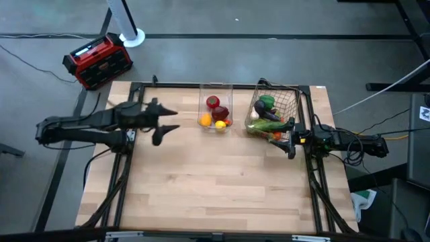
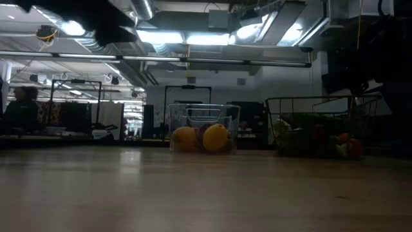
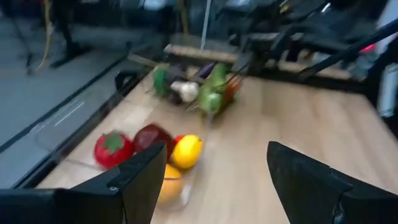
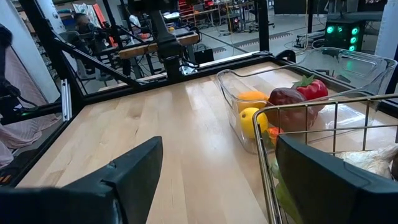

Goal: Sort produce into baskets
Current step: Return to Home Position

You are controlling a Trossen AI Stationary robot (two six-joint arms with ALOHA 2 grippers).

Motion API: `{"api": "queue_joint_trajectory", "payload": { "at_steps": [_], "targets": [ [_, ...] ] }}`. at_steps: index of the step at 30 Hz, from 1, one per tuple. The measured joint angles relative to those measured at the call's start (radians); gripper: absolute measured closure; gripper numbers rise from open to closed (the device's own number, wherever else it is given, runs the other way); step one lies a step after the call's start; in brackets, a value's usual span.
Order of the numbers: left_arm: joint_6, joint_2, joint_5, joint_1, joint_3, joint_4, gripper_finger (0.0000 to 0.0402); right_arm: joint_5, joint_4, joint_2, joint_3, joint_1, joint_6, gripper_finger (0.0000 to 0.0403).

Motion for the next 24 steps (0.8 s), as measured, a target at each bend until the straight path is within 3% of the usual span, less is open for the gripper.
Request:
{"api": "queue_joint_trajectory", "payload": {
  "at_steps": [12, 21, 24],
  "targets": [
    [0.0, -0.451, -0.001, -0.056, -0.356, 0.185, 0.0127, 0.001, 0.0, 0.0, 0.0, 0.0, -0.011, 0.0095],
    [0.074, -0.669, 0.004, -0.056, -0.522, 0.275, 0.0127, 0.002, 0.0, 0.0, 0.0, 0.0, -0.026, 0.0095],
    [0.11, -0.679, 0.021, -0.056, -0.565, 0.337, 0.0127, 0.006, 0.0, 0.0, 0.0, 0.0, -0.026, 0.0095]
  ]
}}
